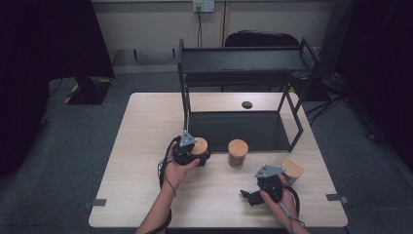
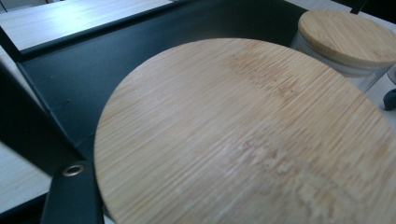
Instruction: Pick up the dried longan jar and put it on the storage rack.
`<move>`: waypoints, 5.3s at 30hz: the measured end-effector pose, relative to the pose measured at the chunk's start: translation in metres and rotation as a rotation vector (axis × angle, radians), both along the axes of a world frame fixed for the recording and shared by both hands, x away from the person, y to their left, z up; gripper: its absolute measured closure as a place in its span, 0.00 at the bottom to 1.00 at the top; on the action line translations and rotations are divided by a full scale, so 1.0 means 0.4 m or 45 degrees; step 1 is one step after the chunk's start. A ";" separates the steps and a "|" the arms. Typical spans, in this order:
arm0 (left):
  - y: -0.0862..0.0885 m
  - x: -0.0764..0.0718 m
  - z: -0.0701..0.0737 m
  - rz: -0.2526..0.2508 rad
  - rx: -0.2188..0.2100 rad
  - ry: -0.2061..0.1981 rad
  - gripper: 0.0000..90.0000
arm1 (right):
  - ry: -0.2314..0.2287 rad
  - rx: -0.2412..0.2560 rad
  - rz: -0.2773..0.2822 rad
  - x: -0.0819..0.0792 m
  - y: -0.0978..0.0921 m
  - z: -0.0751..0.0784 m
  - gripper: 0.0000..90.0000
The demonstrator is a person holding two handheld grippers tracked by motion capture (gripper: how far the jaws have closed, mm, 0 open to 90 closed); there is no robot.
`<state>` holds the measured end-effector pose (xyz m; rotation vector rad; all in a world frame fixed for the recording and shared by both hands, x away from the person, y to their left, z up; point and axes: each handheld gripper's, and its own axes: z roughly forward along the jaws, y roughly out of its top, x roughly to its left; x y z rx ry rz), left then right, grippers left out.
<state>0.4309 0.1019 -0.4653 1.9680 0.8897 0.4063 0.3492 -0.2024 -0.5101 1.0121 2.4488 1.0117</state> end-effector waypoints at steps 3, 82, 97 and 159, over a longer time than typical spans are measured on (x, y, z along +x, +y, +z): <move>-0.006 0.004 0.001 -0.003 0.002 -0.001 0.29 | 0.000 0.000 0.000 0.000 0.000 0.000 0.00; -0.113 0.068 0.037 0.060 0.012 0.002 0.29 | -0.001 0.000 0.007 0.003 0.001 0.000 0.00; -0.123 0.104 0.046 0.103 0.020 -0.007 0.29 | -0.001 0.000 0.007 0.003 0.001 0.000 0.00; -0.163 0.266 0.007 0.240 0.036 0.015 0.29 | 0.001 0.000 0.030 0.010 0.003 0.000 0.00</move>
